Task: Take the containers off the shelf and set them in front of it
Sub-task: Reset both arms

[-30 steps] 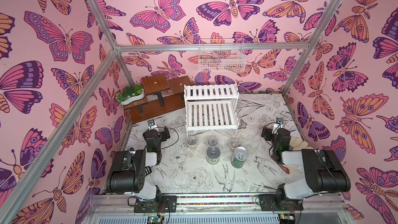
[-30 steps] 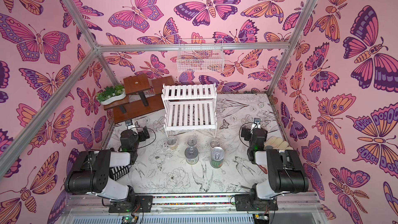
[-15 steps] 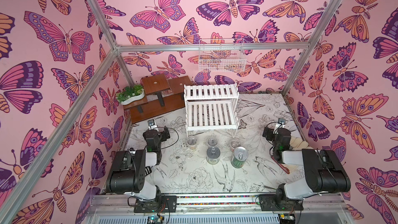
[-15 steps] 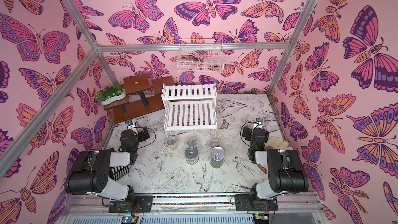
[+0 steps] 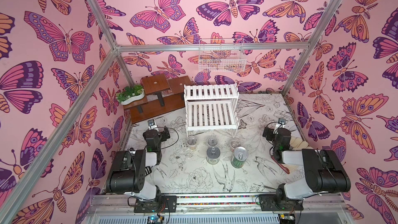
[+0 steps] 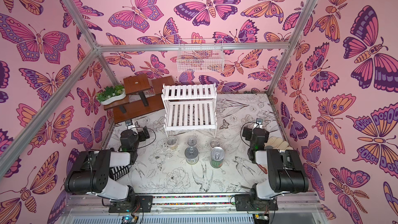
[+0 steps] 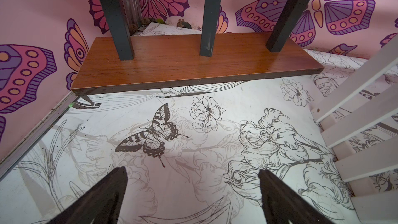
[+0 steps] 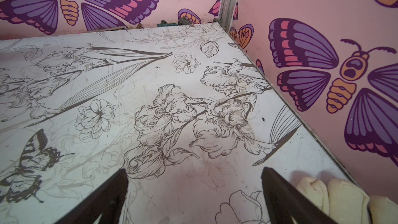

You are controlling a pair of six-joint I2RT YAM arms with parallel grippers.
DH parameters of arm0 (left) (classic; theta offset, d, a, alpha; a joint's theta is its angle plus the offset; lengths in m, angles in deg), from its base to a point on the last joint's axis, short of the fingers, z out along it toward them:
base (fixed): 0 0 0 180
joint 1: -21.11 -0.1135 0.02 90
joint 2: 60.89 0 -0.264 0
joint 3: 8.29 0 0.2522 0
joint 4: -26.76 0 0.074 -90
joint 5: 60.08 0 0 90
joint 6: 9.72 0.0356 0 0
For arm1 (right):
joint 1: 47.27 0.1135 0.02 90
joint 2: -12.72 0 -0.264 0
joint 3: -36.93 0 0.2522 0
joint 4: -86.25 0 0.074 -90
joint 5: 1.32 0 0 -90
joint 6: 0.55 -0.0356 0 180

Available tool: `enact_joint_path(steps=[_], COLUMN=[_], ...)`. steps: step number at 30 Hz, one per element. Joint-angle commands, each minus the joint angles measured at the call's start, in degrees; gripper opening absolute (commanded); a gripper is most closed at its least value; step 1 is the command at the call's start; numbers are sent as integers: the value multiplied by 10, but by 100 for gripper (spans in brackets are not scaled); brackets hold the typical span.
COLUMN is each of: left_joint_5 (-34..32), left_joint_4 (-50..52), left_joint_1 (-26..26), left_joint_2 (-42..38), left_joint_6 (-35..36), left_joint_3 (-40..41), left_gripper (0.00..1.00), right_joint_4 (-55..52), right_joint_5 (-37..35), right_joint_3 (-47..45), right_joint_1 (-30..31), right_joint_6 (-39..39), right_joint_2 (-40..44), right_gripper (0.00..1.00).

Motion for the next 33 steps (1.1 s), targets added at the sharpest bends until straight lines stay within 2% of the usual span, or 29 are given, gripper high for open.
enact_joint_path(steps=[1,24,27,30,32,33], left_joint_5=[6,6,38,44,29,-1], left_joint_4=[5,6,-4,-24,-17,-12], left_joint_1=[-2,-2,4,6,6,6], left_joint_2=[2,2,-3,1,2,3], left_joint_6=[7,8,30,34,26,13], left_joint_3=[-7,-8,1,8,3,1], left_gripper=[100,100,100,100,100,100], right_joint_4=[-5,-5,-5,-5,-5,-6], right_joint_5=[-6,-6,-6,-6,-6,-6], right_joint_3=[13,12,12,12,13,13], right_joint_1=[-2,-3,-3,-3,-3,-2], right_joint_6=[-5,-5,-5,-5,-5,-5], right_joint_2=[4,4,4,4,4,4], right_gripper=[99,99,99,99,99,99])
